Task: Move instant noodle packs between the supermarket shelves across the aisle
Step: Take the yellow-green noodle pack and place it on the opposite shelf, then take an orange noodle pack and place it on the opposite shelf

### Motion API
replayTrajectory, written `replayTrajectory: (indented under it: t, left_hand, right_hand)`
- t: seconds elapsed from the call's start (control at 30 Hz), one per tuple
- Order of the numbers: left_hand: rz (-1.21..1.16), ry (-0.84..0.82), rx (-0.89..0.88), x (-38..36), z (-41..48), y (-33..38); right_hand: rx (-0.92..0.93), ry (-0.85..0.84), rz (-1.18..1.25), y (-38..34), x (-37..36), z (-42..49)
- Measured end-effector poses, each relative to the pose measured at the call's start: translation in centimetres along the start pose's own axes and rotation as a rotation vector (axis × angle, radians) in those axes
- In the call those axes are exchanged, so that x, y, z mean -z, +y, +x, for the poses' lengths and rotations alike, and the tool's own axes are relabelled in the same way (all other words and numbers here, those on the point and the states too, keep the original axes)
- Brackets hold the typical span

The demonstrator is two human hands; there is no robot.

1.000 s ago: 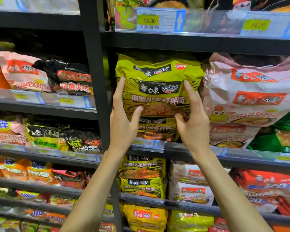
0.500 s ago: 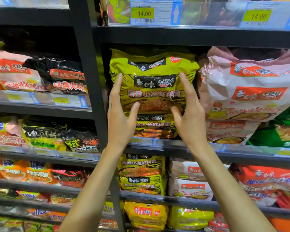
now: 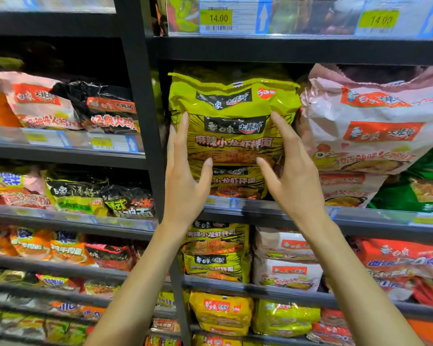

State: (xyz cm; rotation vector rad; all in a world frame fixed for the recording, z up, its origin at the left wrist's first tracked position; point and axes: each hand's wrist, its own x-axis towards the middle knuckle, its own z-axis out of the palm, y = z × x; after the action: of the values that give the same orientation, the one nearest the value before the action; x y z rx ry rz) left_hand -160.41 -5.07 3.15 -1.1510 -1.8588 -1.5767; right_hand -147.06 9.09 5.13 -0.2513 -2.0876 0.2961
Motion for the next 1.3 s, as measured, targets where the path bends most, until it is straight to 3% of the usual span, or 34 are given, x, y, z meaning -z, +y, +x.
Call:
replayTrajectory:
  t: [0.5,0.67,0.97,1.13,1.3]
  left_hand:
    - [-0.005,-0.067,0.07,1.2,-2.2,0.9]
    - [-0.003,-0.134,0.099,2.3,-2.7,0.9]
    - [0.305,-0.431,0.122,4.8,-3.5,1.4]
    - [0.58,-0.645,0.047,5.6,-3.9,2.0]
    - [0.796,-0.954,-0.035,4.3,-4.4,2.4]
  right_hand:
    - [-0.094,-0.072,0.048,-1.2,2.2,-1.5]
    - [-0.106,-0.213,-0.032,-1.5,3.4,-1.5]
    - [-0.124,-0.452,-0.361,-3.5,6.0,-2.2]
    - [-0.187,-0.774,-0.569,-4.4,7.6,-3.4]
    - [-0.325,-1.011,-0.552,-4.0,8.1,-5.9]
